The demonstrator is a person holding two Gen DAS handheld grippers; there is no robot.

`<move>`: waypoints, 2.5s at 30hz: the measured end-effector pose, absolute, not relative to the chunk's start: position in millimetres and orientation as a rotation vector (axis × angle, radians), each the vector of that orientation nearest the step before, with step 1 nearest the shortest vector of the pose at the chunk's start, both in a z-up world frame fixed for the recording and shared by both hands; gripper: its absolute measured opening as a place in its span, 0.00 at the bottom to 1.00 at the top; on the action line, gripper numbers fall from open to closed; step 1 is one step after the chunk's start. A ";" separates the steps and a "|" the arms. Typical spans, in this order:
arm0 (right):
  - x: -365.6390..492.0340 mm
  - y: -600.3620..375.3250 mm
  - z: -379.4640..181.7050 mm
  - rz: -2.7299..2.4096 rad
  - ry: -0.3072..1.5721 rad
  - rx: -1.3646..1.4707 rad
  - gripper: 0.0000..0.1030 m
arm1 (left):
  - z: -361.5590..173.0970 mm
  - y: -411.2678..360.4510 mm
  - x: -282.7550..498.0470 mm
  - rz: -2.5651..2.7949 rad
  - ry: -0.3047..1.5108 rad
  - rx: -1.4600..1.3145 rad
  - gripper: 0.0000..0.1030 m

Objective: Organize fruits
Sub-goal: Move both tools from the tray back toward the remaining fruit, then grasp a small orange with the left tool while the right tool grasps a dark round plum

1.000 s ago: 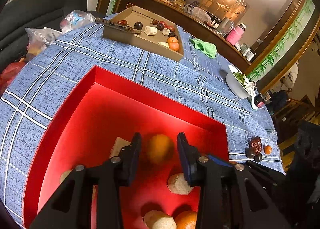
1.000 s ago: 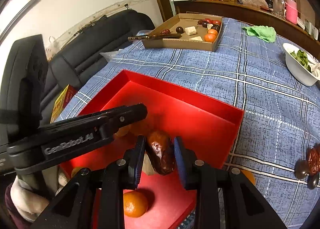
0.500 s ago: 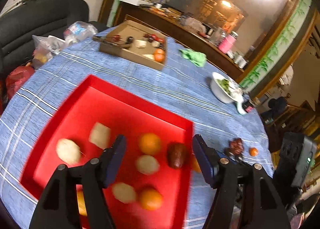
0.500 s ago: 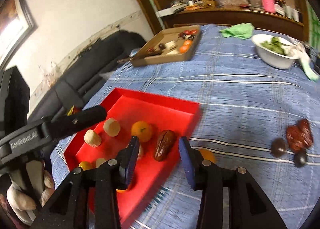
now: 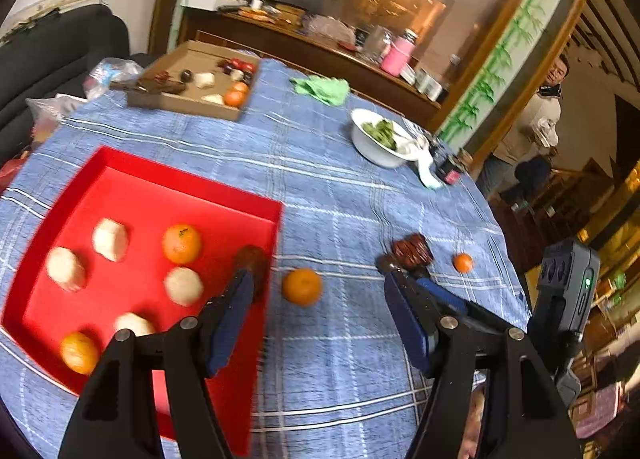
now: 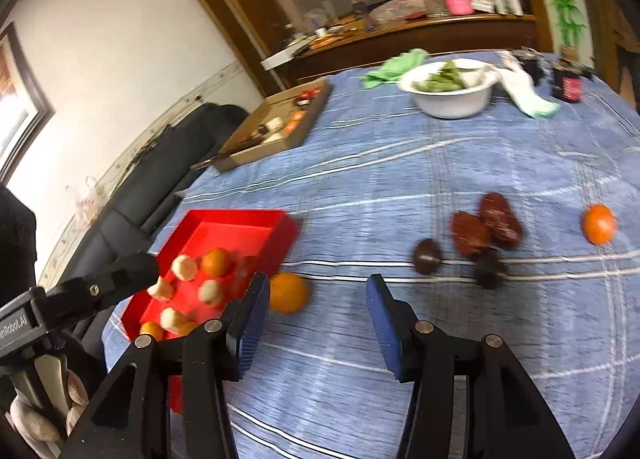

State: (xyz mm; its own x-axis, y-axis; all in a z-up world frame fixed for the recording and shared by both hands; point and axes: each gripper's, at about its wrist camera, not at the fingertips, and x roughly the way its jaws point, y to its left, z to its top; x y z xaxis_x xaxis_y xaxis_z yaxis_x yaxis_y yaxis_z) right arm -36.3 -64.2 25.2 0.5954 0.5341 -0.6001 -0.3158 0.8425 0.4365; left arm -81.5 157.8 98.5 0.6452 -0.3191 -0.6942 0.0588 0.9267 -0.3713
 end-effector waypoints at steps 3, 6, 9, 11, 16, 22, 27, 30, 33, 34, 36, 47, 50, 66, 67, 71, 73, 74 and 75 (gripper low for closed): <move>-34.7 -88.1 19.7 0.449 0.804 0.312 0.52 | 91.3 149.6 -78.4 -0.244 0.868 -0.330 0.65; -30.4 -116.1 17.8 0.385 0.807 0.333 0.52 | 89.6 151.6 -76.6 -0.246 0.864 -0.341 0.65; -26.2 -144.0 19.2 0.317 0.796 0.354 0.52 | 86.6 168.4 -73.3 -0.216 0.846 -0.382 0.66; -21.2 -165.4 19.0 0.271 0.792 0.384 0.52 | 81.8 176.4 -69.8 -0.201 0.846 -0.407 0.66; -0.6 -193.6 14.4 0.208 0.800 0.445 0.52 | 69.2 169.5 -62.6 -0.238 0.874 -0.366 0.66; 16.4 -171.8 3.3 0.263 0.842 0.402 0.52 | 63.1 141.9 -58.0 -0.301 0.887 -0.249 0.66; 17.5 -139.8 -11.0 0.357 0.893 0.285 0.52 | 58.0 111.2 -53.4 -0.341 0.902 -0.038 0.66; 15.0 -132.4 -17.8 0.360 0.913 0.251 0.52 | 52.7 91.5 -48.5 -0.371 0.920 0.072 0.65; 13.2 -131.3 -17.6 0.373 0.910 0.246 0.52 | 46.7 72.9 -39.8 -0.369 0.931 0.165 0.65; 14.0 -131.7 -17.3 0.373 0.909 0.245 0.52 | 44.5 70.0 -36.8 -0.360 0.936 0.184 0.65; 14.8 -131.9 -17.5 0.376 0.908 0.243 0.52 | 37.5 66.1 -29.2 -0.337 0.953 0.210 0.65; 15.0 -137.9 -17.2 0.360 0.904 0.272 0.52 | 60.8 89.0 -31.0 -0.537 1.003 -0.060 0.58; 15.1 -144.4 -16.4 0.351 0.897 0.303 0.52 | 80.2 104.4 -37.5 -0.474 0.914 -0.066 0.58; 13.8 -155.8 -15.1 0.330 0.881 0.334 0.52 | 21.7 54.2 -37.6 -0.465 1.004 0.058 0.58; 13.7 -153.1 -15.2 0.335 0.881 0.321 0.52 | 18.0 52.8 -36.8 -0.466 1.012 0.059 0.58; 13.0 -139.1 -15.7 0.337 0.882 0.245 0.52 | 10.0 52.2 -38.6 -0.438 1.001 0.085 0.38; 13.1 -133.7 -17.0 0.342 0.885 0.218 0.52 | 10.4 56.1 -39.2 -0.426 0.994 0.083 0.32; 13.5 -129.7 -17.9 0.339 0.886 0.193 0.52 | 10.2 58.3 -39.2 -0.427 0.993 0.070 0.31; 13.3 -126.4 -17.9 0.329 0.881 0.170 0.52 | 10.0 59.6 -39.4 -0.424 0.992 0.061 0.31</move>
State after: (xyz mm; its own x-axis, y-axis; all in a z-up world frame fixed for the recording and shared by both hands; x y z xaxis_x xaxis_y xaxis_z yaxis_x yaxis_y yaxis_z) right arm 13.4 -126.4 -17.9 0.5904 0.3505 -0.7271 -0.2120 0.9365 0.2793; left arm -39.4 59.6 10.0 0.4726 -0.3192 -0.8214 0.3739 0.9167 -0.1411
